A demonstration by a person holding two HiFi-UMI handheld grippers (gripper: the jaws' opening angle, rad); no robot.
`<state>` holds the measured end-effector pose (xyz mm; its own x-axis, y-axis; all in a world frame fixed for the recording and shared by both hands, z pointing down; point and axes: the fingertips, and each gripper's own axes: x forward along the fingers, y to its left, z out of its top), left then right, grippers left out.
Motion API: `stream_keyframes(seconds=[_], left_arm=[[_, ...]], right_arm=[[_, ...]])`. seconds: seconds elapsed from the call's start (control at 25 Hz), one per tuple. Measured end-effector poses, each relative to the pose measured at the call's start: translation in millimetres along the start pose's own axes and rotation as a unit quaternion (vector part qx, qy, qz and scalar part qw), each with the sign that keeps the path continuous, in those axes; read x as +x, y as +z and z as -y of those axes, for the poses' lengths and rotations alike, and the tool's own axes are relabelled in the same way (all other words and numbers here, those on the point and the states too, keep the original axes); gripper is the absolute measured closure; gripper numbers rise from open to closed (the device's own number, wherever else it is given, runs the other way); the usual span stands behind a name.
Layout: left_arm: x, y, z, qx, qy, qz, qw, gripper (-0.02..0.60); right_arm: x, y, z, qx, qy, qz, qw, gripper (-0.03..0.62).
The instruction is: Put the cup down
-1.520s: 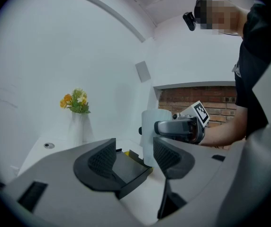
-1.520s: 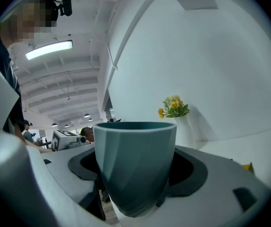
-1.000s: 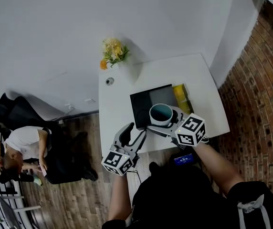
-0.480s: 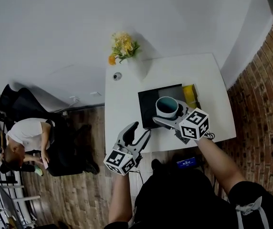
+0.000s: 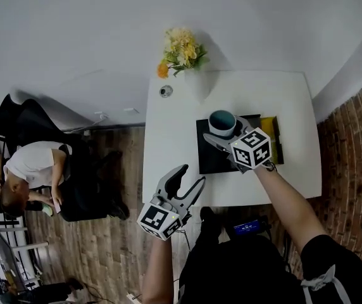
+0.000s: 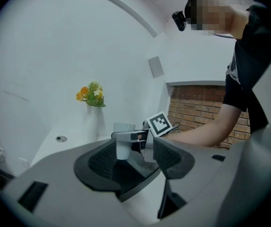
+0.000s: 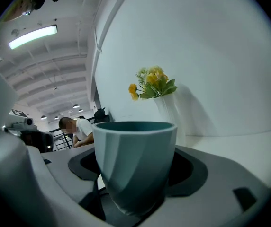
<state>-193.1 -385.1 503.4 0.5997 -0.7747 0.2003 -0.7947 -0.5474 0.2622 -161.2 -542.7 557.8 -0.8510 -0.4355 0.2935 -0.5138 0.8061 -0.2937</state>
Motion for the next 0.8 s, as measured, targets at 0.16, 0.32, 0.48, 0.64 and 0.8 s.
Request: stream_keyframes(seconds=[0.16, 0.32, 0.48, 0.64, 0.8], left_arm=[[-4, -1, -8, -0.002, 0.012, -0.001, 0.9999, 0.333], [-8, -2, -19, -0.008, 0.022, 0.001, 0.9997, 0.333], [-9, -2, -24, -0.012, 0.027, 0.001, 0.9996, 0.333], [-6, -1, -24, -0.011, 0.025, 0.002, 0.9996, 0.334], [-3, -1, -24, -0.012, 0.021, 0.001, 0.9997, 0.333]], right_arm=[[25, -4, -1, -0.053, 0.003, -0.015, 0.998, 0.206], [43, -5, -8, -0.104, 0.011, -0.021, 0.994, 0.206], [49, -5, -10, -0.120, 0.016, -0.015, 0.993, 0.206], [42, -10, -13, -0.147, 0.025, -0.014, 0.989, 0.206], [33, -18, -13, -0.159, 0.031, -0.019, 0.987, 0.204]])
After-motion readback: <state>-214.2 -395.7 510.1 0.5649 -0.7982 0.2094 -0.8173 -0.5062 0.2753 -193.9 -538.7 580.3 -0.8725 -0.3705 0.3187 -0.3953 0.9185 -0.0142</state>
